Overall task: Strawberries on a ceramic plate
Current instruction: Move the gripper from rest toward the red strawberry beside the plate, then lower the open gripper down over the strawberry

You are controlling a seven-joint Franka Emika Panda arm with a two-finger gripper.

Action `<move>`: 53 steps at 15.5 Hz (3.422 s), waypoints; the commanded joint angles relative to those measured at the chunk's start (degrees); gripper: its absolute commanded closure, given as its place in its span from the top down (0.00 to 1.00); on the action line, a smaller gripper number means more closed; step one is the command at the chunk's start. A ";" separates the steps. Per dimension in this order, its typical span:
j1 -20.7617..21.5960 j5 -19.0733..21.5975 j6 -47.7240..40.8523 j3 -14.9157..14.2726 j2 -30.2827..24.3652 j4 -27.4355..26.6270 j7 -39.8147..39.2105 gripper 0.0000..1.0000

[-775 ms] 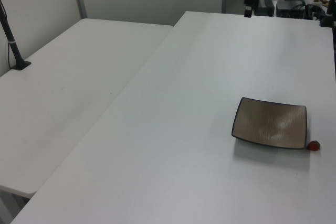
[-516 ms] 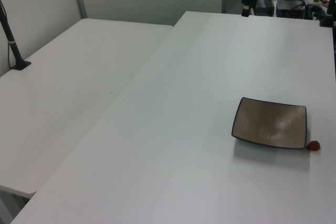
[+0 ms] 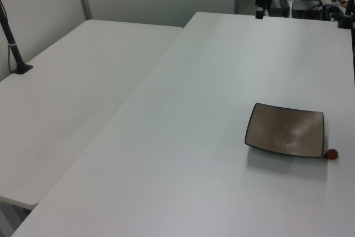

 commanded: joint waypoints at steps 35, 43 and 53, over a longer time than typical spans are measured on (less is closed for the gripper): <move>8.82 5.88 2.48 17.20 -25.60 -46.11 -3.32 1.00; 8.82 6.06 14.70 23.70 -24.98 -54.90 -1.40 1.00; 8.82 6.15 31.14 29.42 -21.73 -60.88 4.93 1.00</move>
